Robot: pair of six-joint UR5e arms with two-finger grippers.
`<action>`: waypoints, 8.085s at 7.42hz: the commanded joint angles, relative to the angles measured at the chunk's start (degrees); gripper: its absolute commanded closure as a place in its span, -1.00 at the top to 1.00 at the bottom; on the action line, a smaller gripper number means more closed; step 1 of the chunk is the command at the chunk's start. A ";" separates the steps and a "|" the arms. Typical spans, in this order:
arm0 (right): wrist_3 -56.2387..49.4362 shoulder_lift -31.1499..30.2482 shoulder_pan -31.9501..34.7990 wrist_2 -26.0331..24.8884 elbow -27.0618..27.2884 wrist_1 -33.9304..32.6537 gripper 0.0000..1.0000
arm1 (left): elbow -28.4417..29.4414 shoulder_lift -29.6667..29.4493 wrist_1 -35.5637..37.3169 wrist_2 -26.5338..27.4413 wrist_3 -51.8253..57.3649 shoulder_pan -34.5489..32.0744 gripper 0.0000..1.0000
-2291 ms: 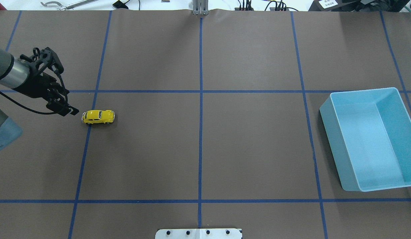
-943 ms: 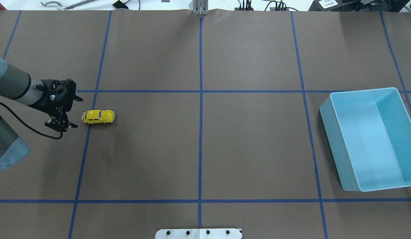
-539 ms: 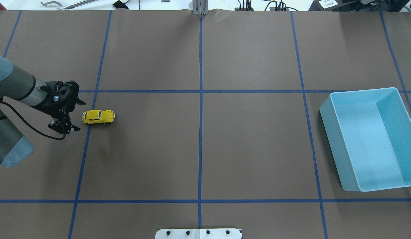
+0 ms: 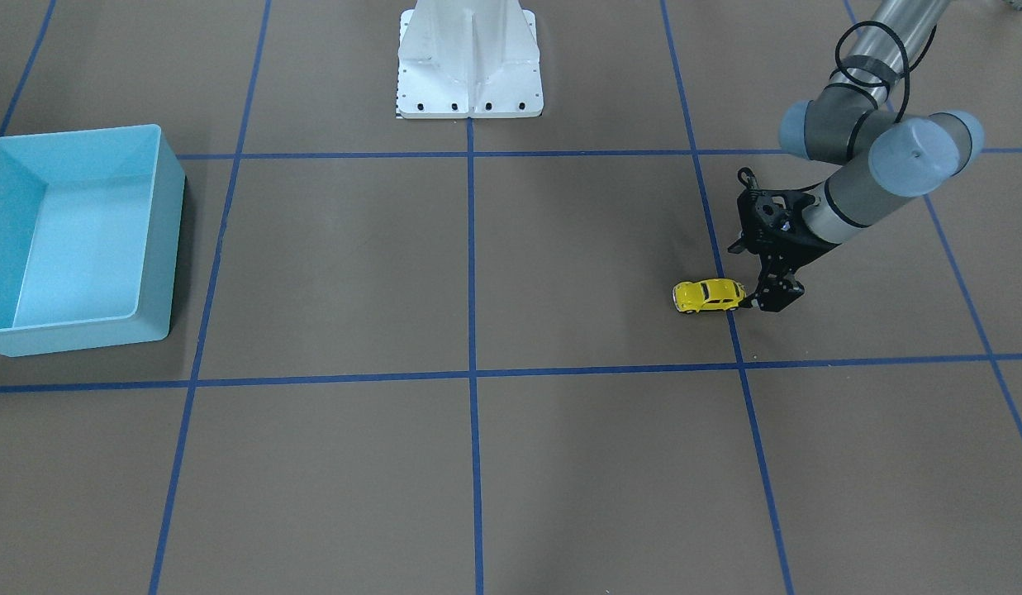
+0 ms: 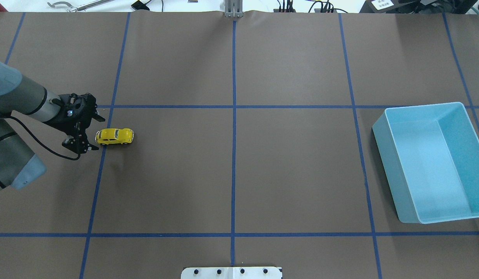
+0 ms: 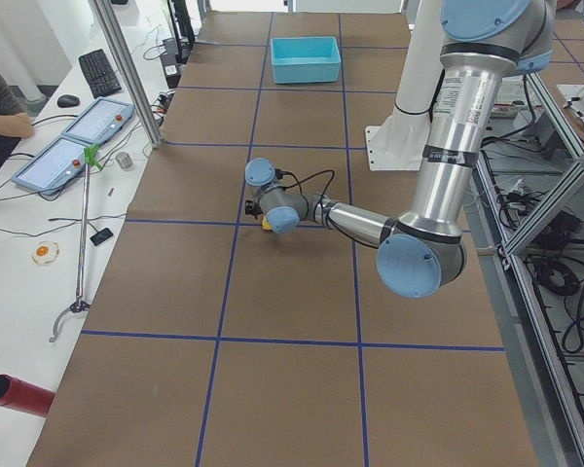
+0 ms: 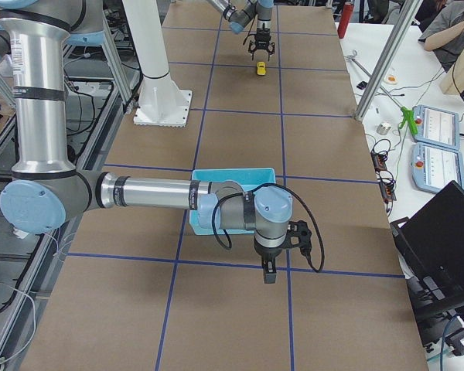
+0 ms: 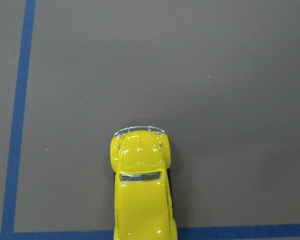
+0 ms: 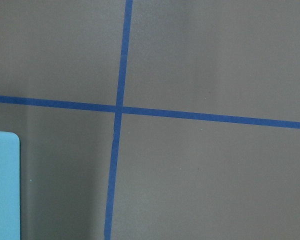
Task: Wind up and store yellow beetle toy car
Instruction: 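Press the left gripper on the car roof and roll it along the table, then pull the pressed car back toward the robot with the left gripper, then roll the car forward and back again under the left gripper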
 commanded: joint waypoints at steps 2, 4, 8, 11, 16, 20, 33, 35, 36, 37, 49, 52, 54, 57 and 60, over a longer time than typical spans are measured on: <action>0.00 0.00 0.00 0.00 0.02 0.00 1.00 | 3.03 -2.42 -2.01 -0.51 -0.51 -0.04 1.00; 0.00 0.00 0.00 0.00 0.11 0.00 1.00 | 3.03 -2.24 -2.01 -4.54 -0.60 -0.04 1.00; 0.00 -0.09 0.00 0.00 0.11 0.00 1.00 | 4.08 -2.24 -1.92 -3.94 -0.51 0.31 0.97; 0.00 -0.09 0.00 0.00 0.11 0.00 1.00 | 3.91 -2.33 -2.01 -4.03 -1.90 0.31 0.65; 0.00 -0.09 0.00 0.00 0.11 0.00 1.00 | 4.00 -2.42 -2.01 -4.03 -3.76 0.31 0.38; 0.00 -0.09 0.00 0.00 0.11 0.00 1.00 | 3.74 -2.07 -3.49 -4.12 -3.85 -0.04 -0.15; 0.00 -0.09 0.00 0.00 0.20 0.00 1.00 | 7.42 -0.48 -22.48 -4.55 -11.67 -1.44 -1.00; 0.00 -0.09 0.00 0.00 0.20 0.00 1.00 | 10.22 -0.83 -25.28 -4.64 -11.67 -1.01 -1.00; 0.00 -0.09 0.00 0.00 0.20 0.00 1.00 | 10.32 -1.01 -25.73 -4.73 -11.67 -1.01 -1.00; 0.00 -0.09 0.00 0.00 0.11 0.00 1.00 | 10.33 -1.01 -25.74 -4.82 -11.67 -1.01 -1.00; -0.09 -0.09 0.00 0.00 0.11 0.00 1.00 | 13.75 -0.04 -29.51 -8.68 -11.58 -1.44 -1.00; 0.00 -0.09 0.00 0.00 0.11 0.00 1.00 | 14.19 -0.04 -29.87 -9.65 -11.58 -2.49 -1.00; -0.09 -0.09 0.00 0.00 0.11 0.00 1.00 | 14.28 0.66 -30.13 -10.71 -11.41 -3.55 -1.00; 0.00 -0.09 0.00 0.00 0.11 0.00 1.00 | 14.63 1.19 -30.74 -10.88 -11.23 -3.55 -1.00; -0.09 -0.09 0.00 0.00 0.11 0.00 1.00 | 14.72 0.40 -31.53 -10.80 -11.32 -3.47 -1.00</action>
